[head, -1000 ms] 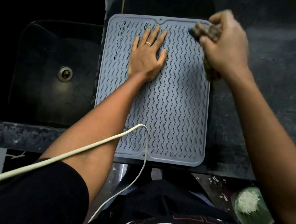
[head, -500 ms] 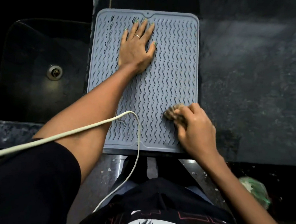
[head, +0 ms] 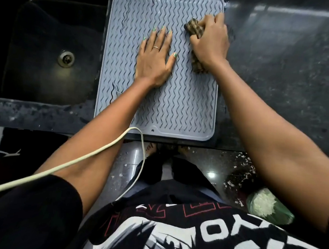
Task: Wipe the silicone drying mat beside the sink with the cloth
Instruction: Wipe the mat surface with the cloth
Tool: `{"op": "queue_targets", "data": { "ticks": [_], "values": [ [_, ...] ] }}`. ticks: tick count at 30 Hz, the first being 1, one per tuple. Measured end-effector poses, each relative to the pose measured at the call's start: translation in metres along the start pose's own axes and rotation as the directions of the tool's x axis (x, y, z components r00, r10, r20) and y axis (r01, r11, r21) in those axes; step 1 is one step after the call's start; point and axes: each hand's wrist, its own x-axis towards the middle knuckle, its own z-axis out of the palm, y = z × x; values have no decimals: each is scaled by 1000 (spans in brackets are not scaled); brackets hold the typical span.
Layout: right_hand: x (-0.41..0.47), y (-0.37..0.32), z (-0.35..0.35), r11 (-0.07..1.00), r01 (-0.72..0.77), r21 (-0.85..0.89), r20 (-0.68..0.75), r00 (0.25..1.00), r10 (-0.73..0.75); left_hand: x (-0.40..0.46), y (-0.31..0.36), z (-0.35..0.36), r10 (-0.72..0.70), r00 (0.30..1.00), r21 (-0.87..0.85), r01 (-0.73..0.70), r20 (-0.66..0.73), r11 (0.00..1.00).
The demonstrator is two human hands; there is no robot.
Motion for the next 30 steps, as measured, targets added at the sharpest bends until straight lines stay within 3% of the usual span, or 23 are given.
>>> {"op": "queue_targets", "data": {
  "ticks": [6, 10, 14, 16, 20, 25, 30],
  "values": [
    [-91, 15, -4, 995, 68, 68, -39, 997, -66, 0, 2, 0, -8, 1000, -2, 8, 1, 1000],
    [-176, 21, -16, 995, 89, 36, 54, 994, -91, 0, 2, -1, -4, 1000, -8, 4, -8, 1000],
    [-173, 18, -29, 998, 46, 33, 201, 978, -51, -2, 2, -2, -5, 1000, -16, 5, 1, 1000],
    [-150, 15, -33, 990, -37, 136, 150, 989, 16, -2, 2, -2, -2, 1000, -6, 2, 14, 1000],
    [-87, 11, -29, 946, -84, 313, -113, 986, 125, -10, 3, -3, 1, 999, 18, -2, 38, 1000],
    [-55, 22, -17, 989, -95, 117, 11, 996, 94, -30, 5, -1, 7, 999, 24, -8, 37, 1000],
    [-143, 27, -22, 998, 51, 42, 105, 993, -55, -31, 7, -2, -4, 1000, 8, 3, 23, 1000]
  ]
}}
